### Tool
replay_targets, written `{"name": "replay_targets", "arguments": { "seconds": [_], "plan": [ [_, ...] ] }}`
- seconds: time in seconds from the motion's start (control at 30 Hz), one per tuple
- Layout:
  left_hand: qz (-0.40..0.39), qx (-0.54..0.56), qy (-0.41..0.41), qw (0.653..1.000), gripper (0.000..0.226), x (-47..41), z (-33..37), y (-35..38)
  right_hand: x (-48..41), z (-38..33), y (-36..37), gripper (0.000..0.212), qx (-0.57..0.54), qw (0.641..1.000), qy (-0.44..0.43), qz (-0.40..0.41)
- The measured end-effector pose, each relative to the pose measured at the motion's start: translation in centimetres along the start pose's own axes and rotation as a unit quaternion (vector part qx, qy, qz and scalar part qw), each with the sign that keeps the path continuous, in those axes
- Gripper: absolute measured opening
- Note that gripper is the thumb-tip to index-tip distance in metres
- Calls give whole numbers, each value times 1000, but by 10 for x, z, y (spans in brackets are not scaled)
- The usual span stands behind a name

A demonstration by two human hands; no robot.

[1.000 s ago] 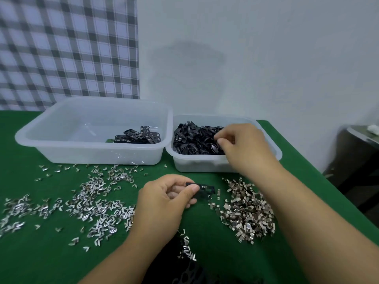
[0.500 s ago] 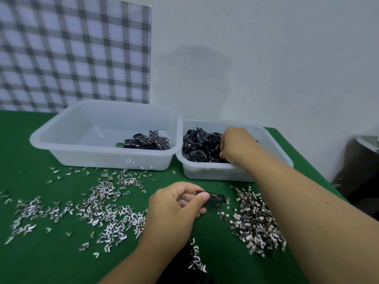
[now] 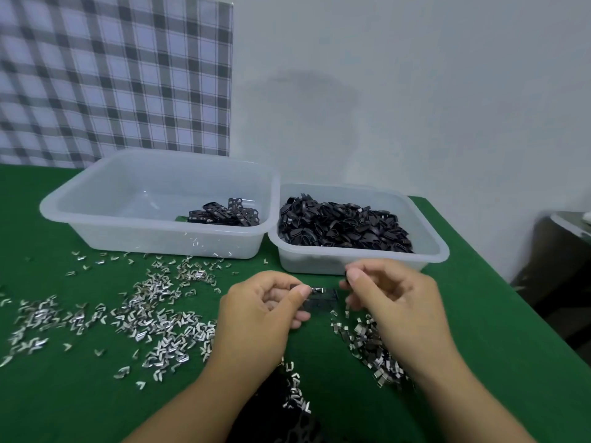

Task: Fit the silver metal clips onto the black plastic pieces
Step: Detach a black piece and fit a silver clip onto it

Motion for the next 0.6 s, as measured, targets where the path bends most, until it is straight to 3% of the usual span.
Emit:
{"name": "replay_targets", "arguments": {
  "seconds": [0.17, 0.6],
  "plan": [
    [-3, -15, 17, 1000, 13, -1, 1, 0, 2, 21, 6, 23, -40, 998, 36, -22],
    [-9, -1, 33, 999, 13, 0, 4, 2, 5, 25, 11, 17, -108, 992, 50, -49]
  ]
}}
Point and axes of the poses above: each hand's wrist, its own x-axis away from the middle knuckle, its own y-axis out of the palm, z = x × y, the point moved 8 cm from there along -x, towards the middle knuckle, and after that the axes turned 6 degrees about x, right-handed, at the moved point
